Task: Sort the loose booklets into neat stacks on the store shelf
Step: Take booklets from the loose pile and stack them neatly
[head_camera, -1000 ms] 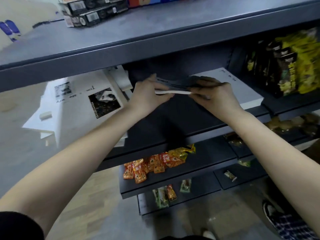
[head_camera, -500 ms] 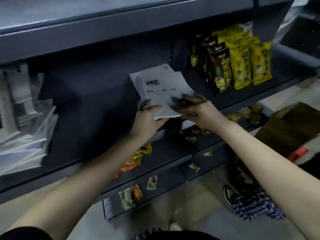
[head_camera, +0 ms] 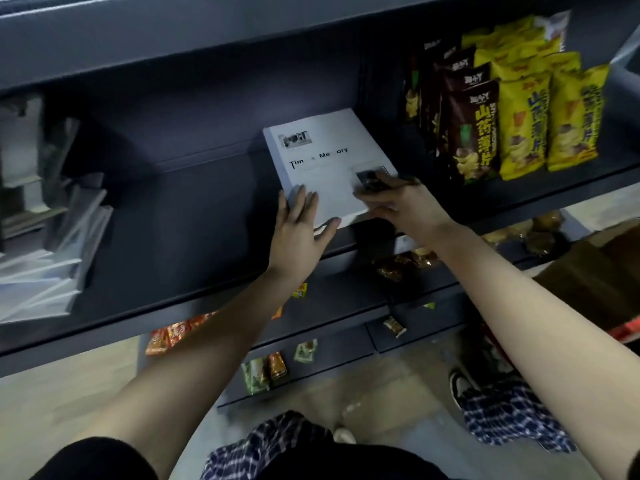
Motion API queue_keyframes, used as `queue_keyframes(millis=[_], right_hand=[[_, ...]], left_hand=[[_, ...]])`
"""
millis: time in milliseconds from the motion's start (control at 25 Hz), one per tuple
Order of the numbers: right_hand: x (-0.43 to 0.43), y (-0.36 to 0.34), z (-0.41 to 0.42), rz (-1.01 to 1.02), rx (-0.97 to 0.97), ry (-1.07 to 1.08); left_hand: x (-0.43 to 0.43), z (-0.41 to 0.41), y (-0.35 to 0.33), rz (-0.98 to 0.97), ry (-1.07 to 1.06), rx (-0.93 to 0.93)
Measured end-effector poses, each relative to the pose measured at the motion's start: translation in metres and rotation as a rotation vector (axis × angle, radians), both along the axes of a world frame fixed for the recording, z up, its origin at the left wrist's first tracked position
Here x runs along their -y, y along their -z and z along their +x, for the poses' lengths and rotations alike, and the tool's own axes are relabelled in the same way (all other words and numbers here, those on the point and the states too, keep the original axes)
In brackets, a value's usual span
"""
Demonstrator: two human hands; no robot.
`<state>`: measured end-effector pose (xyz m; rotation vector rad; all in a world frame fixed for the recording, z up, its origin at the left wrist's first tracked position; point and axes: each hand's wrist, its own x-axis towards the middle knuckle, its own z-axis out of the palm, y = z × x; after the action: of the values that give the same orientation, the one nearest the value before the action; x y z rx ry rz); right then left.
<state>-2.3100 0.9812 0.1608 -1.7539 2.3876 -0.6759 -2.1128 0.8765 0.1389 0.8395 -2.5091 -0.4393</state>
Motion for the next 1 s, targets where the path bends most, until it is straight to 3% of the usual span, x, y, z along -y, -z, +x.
queue_keyframes(millis=[400,720,920,1000], right_hand=[[0.008,0.026,0.002,-0.145,0.008,0.123],[0.009,0.034,0.006,-0.286,0.071,0.136],[0.011,0.031,0.006,-0.224,0.113,0.158],[0.011,0.027,0.007,-0.189,0.117,0.174]], left_hand=[[0.012,-0.013,0.015,-0.048,0.012,-0.181],[0.011,-0.011,0.012,-0.066,0.004,-0.127],[0.008,-0.010,0.007,-0.153,0.041,-0.055],[0.007,-0.008,0.000,-0.061,0.050,0.031]])
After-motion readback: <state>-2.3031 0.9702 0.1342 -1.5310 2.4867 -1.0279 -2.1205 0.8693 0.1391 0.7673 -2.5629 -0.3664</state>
